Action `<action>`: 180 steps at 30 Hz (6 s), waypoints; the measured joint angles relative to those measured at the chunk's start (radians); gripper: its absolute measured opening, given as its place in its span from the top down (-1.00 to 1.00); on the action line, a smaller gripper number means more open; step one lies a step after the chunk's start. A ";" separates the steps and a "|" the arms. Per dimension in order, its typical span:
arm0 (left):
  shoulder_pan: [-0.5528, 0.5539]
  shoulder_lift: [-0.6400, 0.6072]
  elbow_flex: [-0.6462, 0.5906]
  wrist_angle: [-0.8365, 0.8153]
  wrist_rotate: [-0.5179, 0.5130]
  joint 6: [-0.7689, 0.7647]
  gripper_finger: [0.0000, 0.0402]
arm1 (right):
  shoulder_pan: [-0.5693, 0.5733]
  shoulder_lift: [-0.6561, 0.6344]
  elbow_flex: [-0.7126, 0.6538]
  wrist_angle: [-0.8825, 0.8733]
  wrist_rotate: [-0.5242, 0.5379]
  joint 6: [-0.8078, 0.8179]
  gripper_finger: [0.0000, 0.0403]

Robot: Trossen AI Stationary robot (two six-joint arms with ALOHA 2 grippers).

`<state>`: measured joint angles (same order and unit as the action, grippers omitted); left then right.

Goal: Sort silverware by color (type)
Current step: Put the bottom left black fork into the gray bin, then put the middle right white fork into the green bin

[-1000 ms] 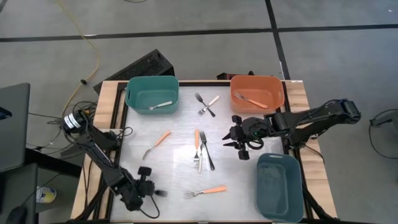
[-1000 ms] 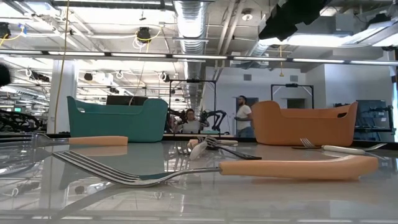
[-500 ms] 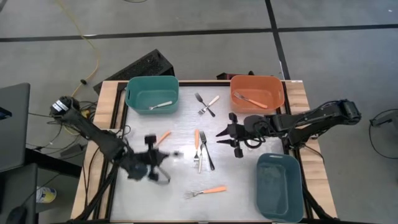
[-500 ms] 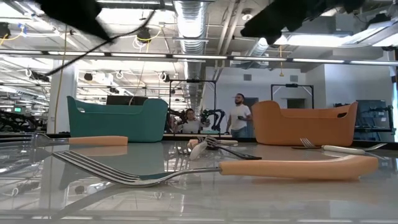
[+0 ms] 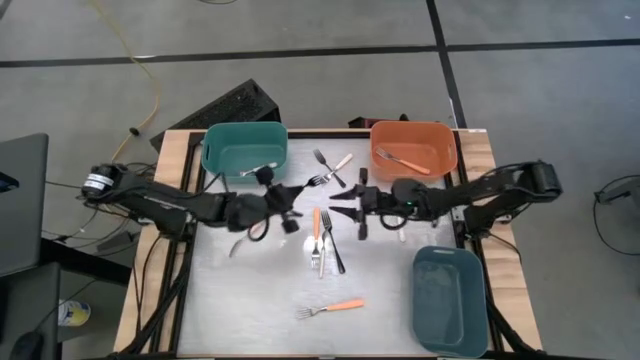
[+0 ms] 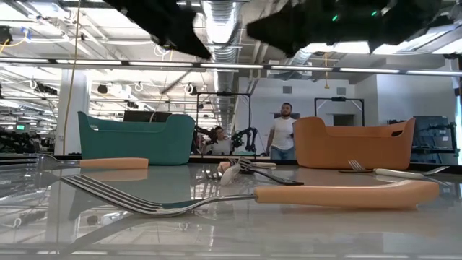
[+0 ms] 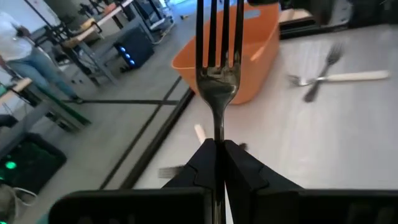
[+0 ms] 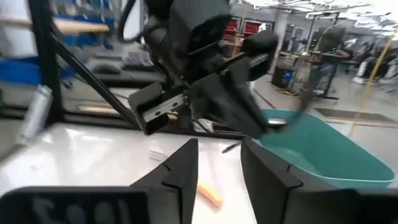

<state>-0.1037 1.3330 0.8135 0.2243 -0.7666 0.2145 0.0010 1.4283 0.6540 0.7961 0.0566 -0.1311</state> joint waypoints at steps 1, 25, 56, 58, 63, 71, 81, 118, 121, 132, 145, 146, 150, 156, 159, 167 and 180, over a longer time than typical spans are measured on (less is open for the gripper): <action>0.029 0.019 0.000 0.030 0.019 0.031 0.99 | -0.009 0.024 0.007 0.015 0.000 -0.017 0.22; 0.134 0.164 0.000 0.325 0.113 0.227 1.00 | -0.103 0.105 0.039 0.226 0.261 0.026 -0.37; 0.080 -0.050 0.000 -0.154 0.204 0.143 0.12 | -0.013 -0.376 0.089 -0.502 0.451 0.062 0.90; 0.122 -0.104 0.000 -0.235 0.370 0.112 0.10 | -0.003 -0.493 0.139 -0.736 0.413 0.139 0.90; 0.209 -0.140 0.000 -0.270 0.842 0.172 0.09 | 0.040 -0.681 0.205 -1.186 0.222 0.394 0.90; 0.223 -0.082 0.000 -0.140 0.874 0.262 0.09 | 0.167 -0.722 0.202 -1.561 0.050 0.681 0.90; 0.222 -0.096 0.001 -0.144 0.858 0.052 0.09 | 0.307 -0.724 0.203 -1.648 -0.239 0.913 0.89; 0.213 -0.095 0.001 -0.130 0.913 0.094 0.09 | 0.783 -0.336 0.024 -1.663 -0.137 1.744 0.87; 0.213 -0.095 0.001 -0.127 0.907 0.077 0.09 | 0.783 -0.341 0.024 -1.675 -0.142 1.721 0.78; 0.213 -0.095 0.001 -0.127 0.882 0.036 0.09 | 0.768 -0.440 0.023 -1.700 -0.165 1.734 0.35; 0.213 -0.095 0.001 -0.174 0.890 0.163 0.09 | 0.681 -0.549 0.230 -1.729 0.004 1.580 0.10; 0.213 -0.095 0.001 -0.184 0.890 0.163 0.09 | 0.657 -0.546 0.245 -1.736 0.044 1.537 0.12; 0.213 -0.095 0.001 -0.226 0.890 0.167 0.09 | 0.509 -0.524 0.268 -1.751 0.141 1.365 0.16; 0.217 -0.096 0.000 -0.287 0.882 0.182 0.09 | 0.226 -0.451 0.268 -1.814 0.130 1.148 0.11; 0.233 -0.110 0.000 -0.335 0.868 0.161 0.09 | 0.099 -0.394 0.267 -1.815 0.110 1.050 0.04; 0.251 -0.123 0.000 -0.420 0.868 0.079 0.09 | -0.090 -0.163 0.267 -1.812 0.104 0.877 -0.12; 0.250 -0.123 0.000 -0.445 0.886 0.031 0.09 | -0.147 0.016 0.156 -1.694 0.080 0.810 -0.13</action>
<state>0.1467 1.2098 0.8135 -0.2207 0.1191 0.2457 -0.1457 1.4438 0.8096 -0.8979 0.1367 0.6792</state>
